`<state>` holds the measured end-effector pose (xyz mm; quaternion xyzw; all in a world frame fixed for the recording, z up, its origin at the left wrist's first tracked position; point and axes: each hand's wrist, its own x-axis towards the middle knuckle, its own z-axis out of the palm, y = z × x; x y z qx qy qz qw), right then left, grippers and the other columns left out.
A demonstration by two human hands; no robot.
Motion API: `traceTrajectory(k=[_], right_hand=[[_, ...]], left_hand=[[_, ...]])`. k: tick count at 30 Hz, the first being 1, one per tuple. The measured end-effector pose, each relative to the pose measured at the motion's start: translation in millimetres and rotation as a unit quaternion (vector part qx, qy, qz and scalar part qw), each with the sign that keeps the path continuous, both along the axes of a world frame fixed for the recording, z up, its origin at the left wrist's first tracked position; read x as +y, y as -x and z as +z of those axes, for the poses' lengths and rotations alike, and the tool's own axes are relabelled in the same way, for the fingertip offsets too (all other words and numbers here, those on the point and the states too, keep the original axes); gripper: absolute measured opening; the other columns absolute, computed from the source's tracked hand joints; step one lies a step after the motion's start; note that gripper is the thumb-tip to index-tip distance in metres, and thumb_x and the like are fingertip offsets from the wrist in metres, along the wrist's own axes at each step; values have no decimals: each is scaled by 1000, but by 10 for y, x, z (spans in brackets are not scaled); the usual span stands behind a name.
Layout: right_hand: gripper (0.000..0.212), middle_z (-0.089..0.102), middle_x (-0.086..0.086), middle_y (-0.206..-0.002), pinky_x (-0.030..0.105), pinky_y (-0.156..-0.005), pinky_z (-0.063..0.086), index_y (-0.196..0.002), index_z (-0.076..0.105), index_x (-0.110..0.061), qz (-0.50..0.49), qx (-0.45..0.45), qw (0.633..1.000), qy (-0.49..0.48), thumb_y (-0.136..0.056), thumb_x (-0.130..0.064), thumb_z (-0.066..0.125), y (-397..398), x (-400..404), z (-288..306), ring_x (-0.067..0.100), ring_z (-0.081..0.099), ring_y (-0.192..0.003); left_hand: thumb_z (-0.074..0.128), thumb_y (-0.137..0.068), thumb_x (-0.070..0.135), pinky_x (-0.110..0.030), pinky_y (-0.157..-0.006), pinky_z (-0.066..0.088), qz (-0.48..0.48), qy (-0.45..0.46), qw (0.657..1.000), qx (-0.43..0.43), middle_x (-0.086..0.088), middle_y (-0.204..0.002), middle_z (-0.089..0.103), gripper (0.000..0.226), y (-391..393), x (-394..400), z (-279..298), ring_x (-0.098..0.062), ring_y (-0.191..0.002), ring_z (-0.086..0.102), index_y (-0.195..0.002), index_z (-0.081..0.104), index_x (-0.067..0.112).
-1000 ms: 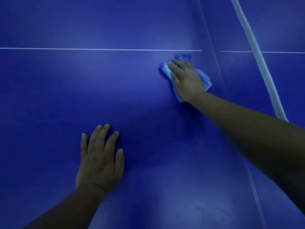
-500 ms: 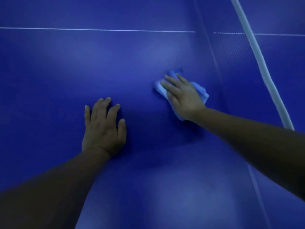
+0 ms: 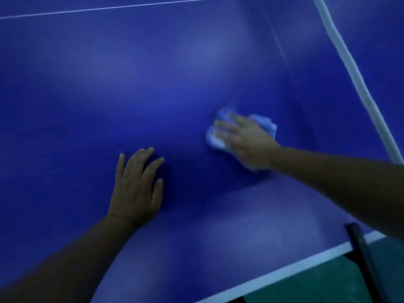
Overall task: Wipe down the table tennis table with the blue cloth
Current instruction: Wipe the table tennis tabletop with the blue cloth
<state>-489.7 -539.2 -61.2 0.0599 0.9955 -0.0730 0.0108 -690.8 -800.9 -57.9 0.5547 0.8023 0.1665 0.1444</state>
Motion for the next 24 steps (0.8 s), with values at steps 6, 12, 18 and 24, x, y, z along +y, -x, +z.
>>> traceTrajectory(k=[6,12,18,24], right_hand=[[46,54,15,-143,54,-107,38,-132,63,-10,-94,42,994,32,-88,-16,49,427,-992,-48,47,46,-132],[46,52,5,-148,55,-107,41,-132,64,-22,43,-72,995,52,-86,-19,59,-1102,-1639,3,40,46,-136],[50,36,13,-158,51,-118,21,-147,47,-13,-427,-22,904,-18,-101,-19,29,-536,-983,24,42,31,-145],[48,43,7,-154,49,-114,22,-141,55,-20,-280,-7,958,65,-95,-21,44,0,-2401,-6,40,31,-144]], left_hand=[[39,-91,33,-63,-118,10,31,11,999,17,-24,-145,45,55,-90,-385,-33,-41,-139,36,-131,57,0],[35,-95,35,-59,-121,6,2,4,1000,26,-19,-147,44,53,-108,-404,-93,-35,-144,30,-131,57,2],[35,-94,34,-53,-122,6,4,-8,1000,4,-15,-149,42,51,-83,-415,-123,-31,-146,26,-131,57,6],[36,-94,32,-51,-123,5,1,-16,1000,7,-14,-150,40,50,-65,-445,-132,-30,-146,25,-132,55,7]])
